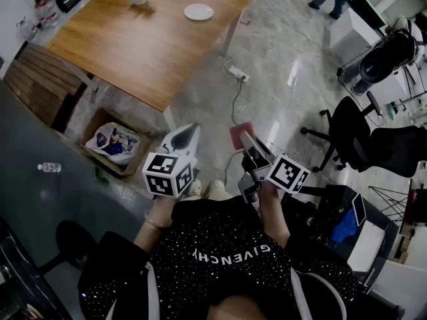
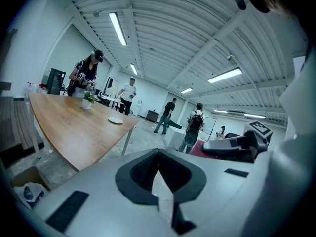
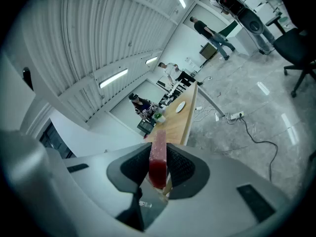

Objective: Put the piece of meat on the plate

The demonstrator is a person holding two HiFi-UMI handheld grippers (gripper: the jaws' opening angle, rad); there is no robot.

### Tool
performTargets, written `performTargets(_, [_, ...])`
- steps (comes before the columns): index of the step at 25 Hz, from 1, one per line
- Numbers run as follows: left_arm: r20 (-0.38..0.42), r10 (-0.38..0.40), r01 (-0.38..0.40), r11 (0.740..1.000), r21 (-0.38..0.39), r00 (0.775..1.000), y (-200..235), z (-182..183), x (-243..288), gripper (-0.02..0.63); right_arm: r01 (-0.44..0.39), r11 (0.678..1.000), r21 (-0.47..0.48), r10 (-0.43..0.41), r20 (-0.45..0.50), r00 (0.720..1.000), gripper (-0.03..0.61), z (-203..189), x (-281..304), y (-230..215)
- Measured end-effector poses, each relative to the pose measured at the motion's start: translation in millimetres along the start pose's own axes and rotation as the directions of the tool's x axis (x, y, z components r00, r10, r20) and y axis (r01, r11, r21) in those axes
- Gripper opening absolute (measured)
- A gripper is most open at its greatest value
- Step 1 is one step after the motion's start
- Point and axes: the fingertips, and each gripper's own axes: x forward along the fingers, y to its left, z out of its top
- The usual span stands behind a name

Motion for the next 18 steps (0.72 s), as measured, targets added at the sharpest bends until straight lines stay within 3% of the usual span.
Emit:
performTargets(9, [-0.017,0.030,-0.030,0.999,0.012,0.999,8.6,7.7,38.8,0.008,-0.045,0.999,-0.011,0.044,-0.026,0.999,0.095,30.8,24.6,-10.6])
performTargets(18, [0.012,0.062,-0.062,0.998,0.018,0.998,11.6,43.8,139.1,0.008,-0.094,0.996,-0.007,0.093,-0.060,0.994,0.095,113.3,76.2,-52.8])
